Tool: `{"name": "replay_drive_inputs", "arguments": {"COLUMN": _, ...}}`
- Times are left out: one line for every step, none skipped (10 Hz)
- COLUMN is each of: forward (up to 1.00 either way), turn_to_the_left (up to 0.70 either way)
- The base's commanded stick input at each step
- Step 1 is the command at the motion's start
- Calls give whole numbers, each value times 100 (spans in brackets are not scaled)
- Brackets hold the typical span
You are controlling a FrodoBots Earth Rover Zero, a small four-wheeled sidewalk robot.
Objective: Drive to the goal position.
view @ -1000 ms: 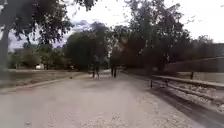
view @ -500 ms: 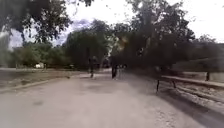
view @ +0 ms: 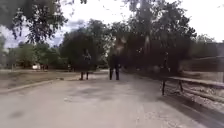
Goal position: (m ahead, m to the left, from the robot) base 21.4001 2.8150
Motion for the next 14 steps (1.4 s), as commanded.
{"name": "replay_drive_inputs", "arguments": {"forward": 0, "turn_to_the_left": 0}}
{"name": "replay_drive_inputs", "arguments": {"forward": 0, "turn_to_the_left": 0}}
{"name": "replay_drive_inputs", "arguments": {"forward": 0, "turn_to_the_left": 0}}
{"name": "replay_drive_inputs", "arguments": {"forward": 51, "turn_to_the_left": 20}}
{"name": "replay_drive_inputs", "arguments": {"forward": 85, "turn_to_the_left": 34}}
{"name": "replay_drive_inputs", "arguments": {"forward": 85, "turn_to_the_left": 34}}
{"name": "replay_drive_inputs", "arguments": {"forward": 85, "turn_to_the_left": 34}}
{"name": "replay_drive_inputs", "arguments": {"forward": 85, "turn_to_the_left": 34}}
{"name": "replay_drive_inputs", "arguments": {"forward": 85, "turn_to_the_left": 34}}
{"name": "replay_drive_inputs", "arguments": {"forward": 85, "turn_to_the_left": 34}}
{"name": "replay_drive_inputs", "arguments": {"forward": 85, "turn_to_the_left": 34}}
{"name": "replay_drive_inputs", "arguments": {"forward": 85, "turn_to_the_left": 34}}
{"name": "replay_drive_inputs", "arguments": {"forward": 85, "turn_to_the_left": 34}}
{"name": "replay_drive_inputs", "arguments": {"forward": 85, "turn_to_the_left": 34}}
